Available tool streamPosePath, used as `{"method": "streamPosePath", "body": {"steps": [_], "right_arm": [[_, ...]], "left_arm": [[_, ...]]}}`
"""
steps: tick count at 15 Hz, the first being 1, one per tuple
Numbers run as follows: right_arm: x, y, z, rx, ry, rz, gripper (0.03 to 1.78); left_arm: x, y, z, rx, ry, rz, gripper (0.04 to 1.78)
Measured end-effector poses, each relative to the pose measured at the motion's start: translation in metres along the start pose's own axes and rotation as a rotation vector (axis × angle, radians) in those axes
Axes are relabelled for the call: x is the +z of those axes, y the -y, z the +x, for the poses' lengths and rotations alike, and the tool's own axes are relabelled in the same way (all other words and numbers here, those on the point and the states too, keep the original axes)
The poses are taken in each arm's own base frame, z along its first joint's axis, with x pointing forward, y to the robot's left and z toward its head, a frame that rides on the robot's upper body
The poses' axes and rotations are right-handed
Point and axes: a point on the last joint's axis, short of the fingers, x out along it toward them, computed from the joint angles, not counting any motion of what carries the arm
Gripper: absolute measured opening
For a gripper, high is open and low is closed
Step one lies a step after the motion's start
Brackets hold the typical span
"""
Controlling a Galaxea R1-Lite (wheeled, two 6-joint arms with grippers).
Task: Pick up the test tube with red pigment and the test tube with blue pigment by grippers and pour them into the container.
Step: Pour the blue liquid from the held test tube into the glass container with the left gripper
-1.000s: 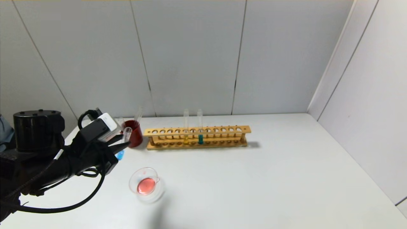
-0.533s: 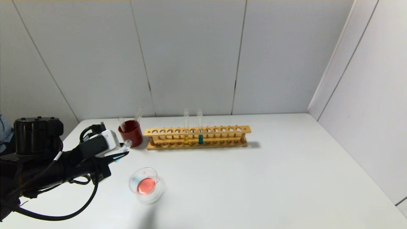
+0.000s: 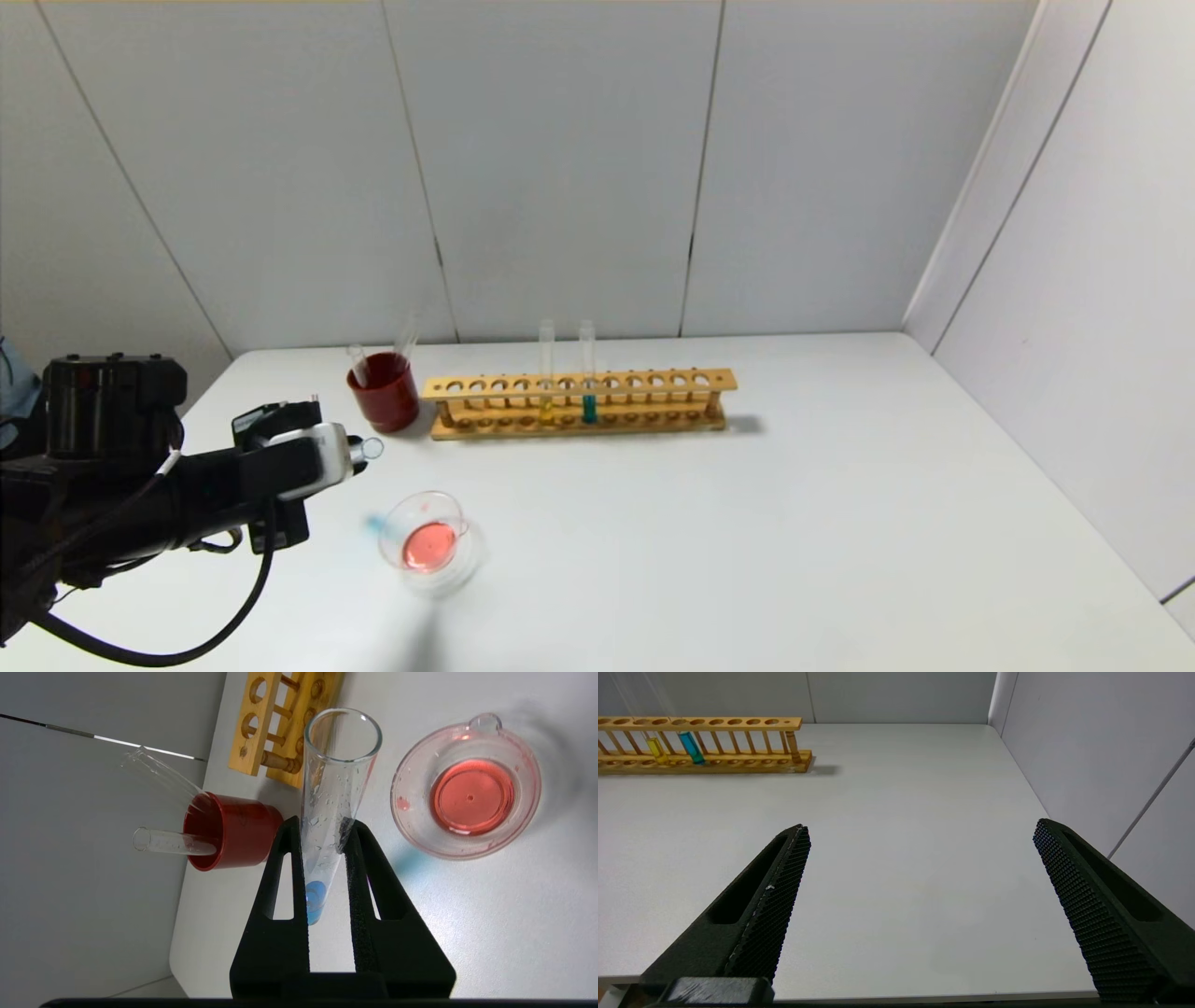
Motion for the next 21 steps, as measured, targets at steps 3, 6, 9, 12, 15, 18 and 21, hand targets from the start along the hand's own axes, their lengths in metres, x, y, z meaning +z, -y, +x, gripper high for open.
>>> {"method": "streamPosePath", "body": {"steps": [3,6,9,12,15,18,21], "right_arm": [[0.0000,0.0000,0.0000,0.000,0.000,0.000,1.75],[0.0000,0.0000,0.0000,0.000,0.000,0.000,1.75],[0.0000,0.0000,0.0000,0.000,0.000,0.000,1.75],[0.0000,0.0000,0.0000,0.000,0.000,0.000,1.75],[0.0000,0.0000,0.0000,0.000,0.000,0.000,1.75],[0.0000,0.0000,0.0000,0.000,0.000,0.000,1.75],[0.0000,0.0000,0.0000,0.000,0.000,0.000,1.75]], "left_arm": [[-0.0035,-0.0003,-0.0049,-0.016,-0.029,0.072,0.30],[-0.0029,-0.0026,-0.0072,-0.003,-0.036,0.133,0.30],[-0.0022,-0.0040,-0.0078,0.004,-0.034,0.190,0.30],[-0.0025,-0.0041,-0.0074,0.003,-0.034,0.207,0.30],[-0.0031,-0.0021,-0.0071,-0.005,-0.034,0.232,0.30],[-0.0044,0.0004,-0.0060,-0.022,-0.035,0.290,0.30],[-0.0045,0.0013,-0.0034,-0.033,-0.030,0.324,0.30]]}}
